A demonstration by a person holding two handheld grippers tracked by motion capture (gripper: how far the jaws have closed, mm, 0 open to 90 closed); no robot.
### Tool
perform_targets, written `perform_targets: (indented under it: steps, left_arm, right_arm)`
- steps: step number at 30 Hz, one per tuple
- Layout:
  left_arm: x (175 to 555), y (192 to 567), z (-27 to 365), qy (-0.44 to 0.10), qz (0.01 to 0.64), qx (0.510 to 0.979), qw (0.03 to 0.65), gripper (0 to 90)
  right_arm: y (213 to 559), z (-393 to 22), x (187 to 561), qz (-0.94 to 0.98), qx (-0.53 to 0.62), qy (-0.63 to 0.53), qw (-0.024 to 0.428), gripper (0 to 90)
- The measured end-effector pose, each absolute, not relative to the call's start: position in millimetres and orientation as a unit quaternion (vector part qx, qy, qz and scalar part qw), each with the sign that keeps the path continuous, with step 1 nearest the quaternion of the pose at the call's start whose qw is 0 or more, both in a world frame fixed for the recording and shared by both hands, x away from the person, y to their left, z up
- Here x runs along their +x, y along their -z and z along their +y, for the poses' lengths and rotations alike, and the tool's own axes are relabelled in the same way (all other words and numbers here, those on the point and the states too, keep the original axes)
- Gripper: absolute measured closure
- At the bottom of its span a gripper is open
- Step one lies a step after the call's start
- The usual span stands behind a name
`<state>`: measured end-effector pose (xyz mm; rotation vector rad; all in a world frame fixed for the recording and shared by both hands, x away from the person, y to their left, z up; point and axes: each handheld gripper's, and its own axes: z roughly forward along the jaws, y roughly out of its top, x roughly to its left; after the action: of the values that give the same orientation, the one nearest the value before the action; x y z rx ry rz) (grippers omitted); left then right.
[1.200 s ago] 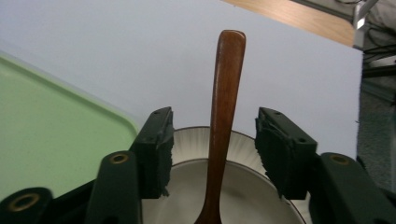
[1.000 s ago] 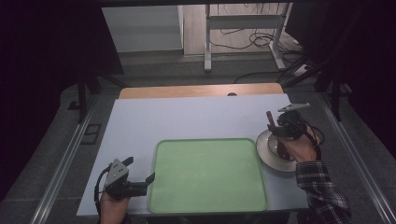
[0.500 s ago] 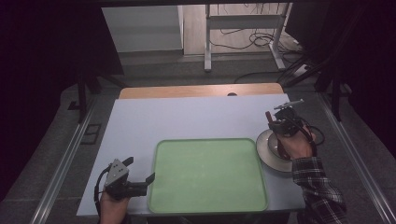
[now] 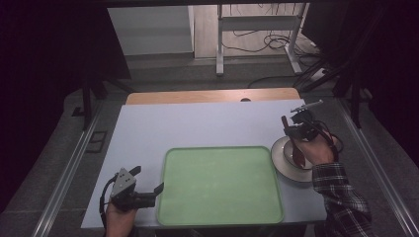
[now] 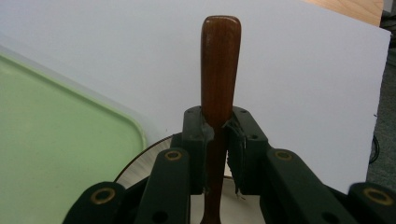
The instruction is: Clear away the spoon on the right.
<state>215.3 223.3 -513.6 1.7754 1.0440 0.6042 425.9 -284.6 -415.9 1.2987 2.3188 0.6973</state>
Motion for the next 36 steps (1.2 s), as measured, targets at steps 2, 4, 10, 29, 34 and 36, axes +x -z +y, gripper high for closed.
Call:
perform_targets:
  steps: [2, 4, 10, 29, 34, 36]
  left_arm:
    - [215.3, 513.6, 223.3, -0.247, 0.427, 0.727, 0.477, 0.2]
    - [215.3, 513.5, 223.1, -0.248, 0.427, 0.727, 0.477, 0.2]
    - [215.4, 513.6, 223.1, -0.248, 0.427, 0.727, 0.477, 0.2]
    - [215.4, 513.4, 222.6, -0.249, 0.426, 0.728, 0.476, 0.2]
    - [215.4, 513.4, 222.5, -0.249, 0.426, 0.728, 0.476, 0.2]
    - [215.4, 513.4, 222.5, -0.249, 0.426, 0.728, 0.476, 0.2]
  right_arm:
    - [414.1, -284.5, 425.9, 0.827, 0.464, -0.249, 0.194, 78.0]
    - [407.6, -284.3, 426.0, 0.829, 0.461, -0.25, 0.194, 78.0]
    - [395.3, -281.0, 425.5, 0.837, 0.451, -0.241, 0.193, 78.1]
    - [365.1, -262.8, 416.7, 0.86, 0.432, -0.207, 0.174, 78.1]
    - [358.9, -259.7, 413.6, 0.864, 0.43, -0.203, 0.167, 78.2]
    - [356.8, -258.0, 412.3, 0.866, 0.429, -0.201, 0.164, 78.2]
